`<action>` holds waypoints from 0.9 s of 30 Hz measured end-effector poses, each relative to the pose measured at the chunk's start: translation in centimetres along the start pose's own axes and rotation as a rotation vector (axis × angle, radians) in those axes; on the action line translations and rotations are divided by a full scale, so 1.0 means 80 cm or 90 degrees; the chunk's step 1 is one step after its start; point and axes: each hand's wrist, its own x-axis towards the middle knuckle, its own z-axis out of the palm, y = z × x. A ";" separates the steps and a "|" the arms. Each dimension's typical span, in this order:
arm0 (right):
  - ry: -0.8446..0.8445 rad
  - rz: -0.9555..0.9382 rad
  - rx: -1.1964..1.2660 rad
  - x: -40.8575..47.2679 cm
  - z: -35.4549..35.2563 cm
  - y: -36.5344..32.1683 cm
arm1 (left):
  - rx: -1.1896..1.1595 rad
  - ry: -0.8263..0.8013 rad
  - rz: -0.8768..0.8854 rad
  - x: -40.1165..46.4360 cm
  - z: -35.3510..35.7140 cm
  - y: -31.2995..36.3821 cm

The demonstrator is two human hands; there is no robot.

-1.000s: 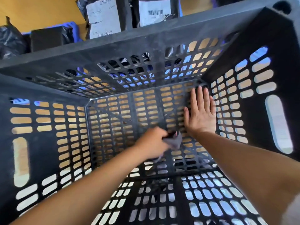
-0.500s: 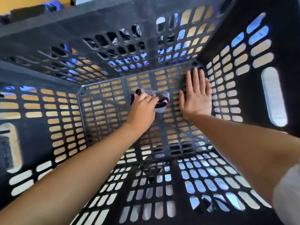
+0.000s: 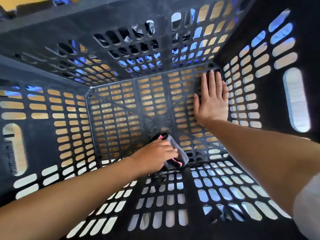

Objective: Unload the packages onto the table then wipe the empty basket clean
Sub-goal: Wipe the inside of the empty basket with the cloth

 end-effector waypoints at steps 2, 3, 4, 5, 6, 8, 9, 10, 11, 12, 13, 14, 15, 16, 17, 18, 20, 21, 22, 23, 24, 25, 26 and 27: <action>0.001 0.002 0.006 0.000 0.000 0.000 | 0.006 -0.079 0.002 0.000 -0.002 0.005; 0.003 0.003 0.007 0.000 0.001 0.000 | 0.012 -0.105 -0.002 0.000 -0.004 0.009; 0.004 0.002 0.006 0.000 0.001 0.000 | 0.005 -0.118 -0.004 0.000 -0.006 0.013; 0.004 0.001 0.006 0.000 0.001 0.000 | -0.008 -0.125 -0.004 0.000 -0.009 0.016; 0.005 0.000 0.006 0.000 0.001 0.001 | -0.021 -0.137 -0.002 0.001 -0.012 0.017; 0.004 0.000 0.003 0.000 0.002 0.001 | -0.095 -0.178 -0.031 0.003 -0.019 0.017; 0.004 -0.001 0.002 0.000 0.002 0.001 | -0.153 -0.194 -0.066 0.006 -0.024 0.016; 0.004 -0.001 0.004 0.000 0.003 0.001 | -0.204 -0.214 -0.104 0.011 -0.030 0.013; 0.005 -0.001 0.011 0.000 0.003 0.001 | -0.232 -0.238 -0.130 0.018 -0.040 0.011; 0.004 0.000 0.016 0.000 0.002 0.001 | -0.252 -0.268 -0.160 0.026 -0.051 0.009; 0.001 0.002 0.017 0.001 0.002 0.002 | -0.283 -0.294 -0.194 0.034 -0.062 0.006; -0.003 0.002 0.018 -0.001 0.001 0.003 | -0.331 -0.307 -0.233 0.040 -0.074 0.004; -0.006 -0.003 0.020 -0.002 0.000 0.002 | -0.394 -0.301 -0.276 0.041 -0.088 0.003; -0.009 -0.003 0.023 -0.003 0.000 0.002 | -0.453 -0.269 -0.315 0.041 -0.100 0.000; -0.010 -0.002 0.029 -0.003 0.000 0.001 | -0.496 -0.211 -0.351 0.039 -0.112 -0.002; -0.011 -0.001 0.032 -0.001 -0.001 0.000 | -0.523 -0.142 -0.385 0.033 -0.123 -0.004; -0.021 -0.004 0.033 -0.001 -0.004 0.001 | -0.578 0.001 -0.450 0.019 -0.139 -0.008; -0.027 -0.006 0.032 -0.002 -0.005 0.001 | -0.600 0.058 -0.482 0.010 -0.145 -0.008; -0.035 -0.004 0.033 -0.002 -0.008 0.001 | -0.615 0.102 -0.513 0.001 -0.149 -0.008; -0.049 0.001 0.032 -0.002 -0.009 0.000 | -0.629 0.140 -0.540 -0.005 -0.151 -0.008; -0.065 0.008 0.034 -0.003 -0.012 -0.004 | -0.643 0.177 -0.564 -0.014 -0.152 -0.005; -0.086 0.025 0.043 -0.003 -0.018 -0.012 | -0.652 0.210 -0.579 -0.024 -0.154 0.001; -0.113 0.059 0.062 0.001 -0.028 -0.023 | -0.660 0.238 -0.584 -0.030 -0.157 0.006; -0.144 0.106 0.093 0.004 -0.044 -0.038 | -0.667 0.265 -0.585 -0.035 -0.161 0.012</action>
